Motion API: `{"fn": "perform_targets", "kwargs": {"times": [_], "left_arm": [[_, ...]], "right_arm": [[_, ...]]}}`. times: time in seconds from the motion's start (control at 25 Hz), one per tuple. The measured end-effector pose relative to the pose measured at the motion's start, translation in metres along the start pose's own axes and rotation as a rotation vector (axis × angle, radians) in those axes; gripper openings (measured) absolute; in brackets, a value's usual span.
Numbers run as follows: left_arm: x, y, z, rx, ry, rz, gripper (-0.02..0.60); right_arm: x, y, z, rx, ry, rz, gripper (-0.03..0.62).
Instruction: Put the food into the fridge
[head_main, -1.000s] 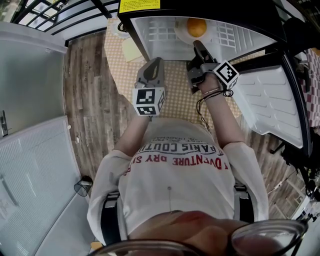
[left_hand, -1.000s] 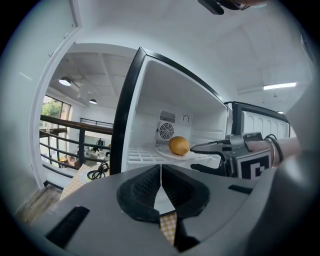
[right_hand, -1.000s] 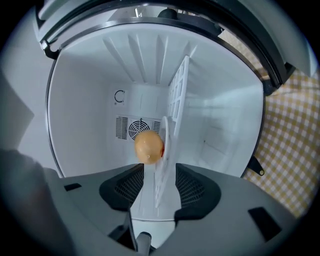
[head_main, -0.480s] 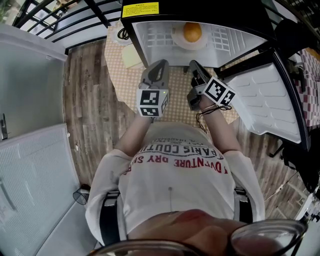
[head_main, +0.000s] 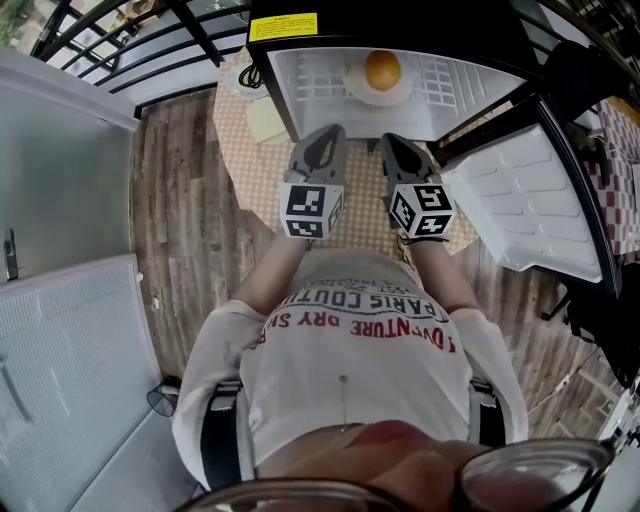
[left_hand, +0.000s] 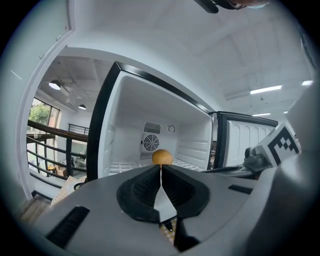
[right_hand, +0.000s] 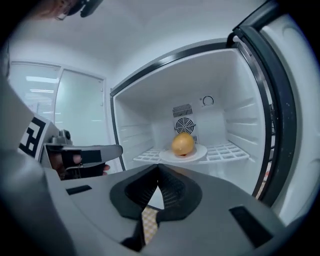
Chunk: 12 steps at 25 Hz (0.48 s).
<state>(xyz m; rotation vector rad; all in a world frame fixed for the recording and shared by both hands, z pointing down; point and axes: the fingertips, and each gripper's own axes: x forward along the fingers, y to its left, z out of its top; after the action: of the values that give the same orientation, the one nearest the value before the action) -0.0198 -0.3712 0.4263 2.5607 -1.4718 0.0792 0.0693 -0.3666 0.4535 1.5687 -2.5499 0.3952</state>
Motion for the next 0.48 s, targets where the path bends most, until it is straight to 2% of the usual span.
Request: {"fn": "perform_targets", "kwargs": {"times": [0.48], "left_arm": [[-0.0036, -0.0042, -0.0088, 0.006, 0.016, 0.011, 0.028]], "right_arm": [[-0.0073, 0.0090, -0.0076, -0.023, 0.001, 0.009, 0.026]]}}
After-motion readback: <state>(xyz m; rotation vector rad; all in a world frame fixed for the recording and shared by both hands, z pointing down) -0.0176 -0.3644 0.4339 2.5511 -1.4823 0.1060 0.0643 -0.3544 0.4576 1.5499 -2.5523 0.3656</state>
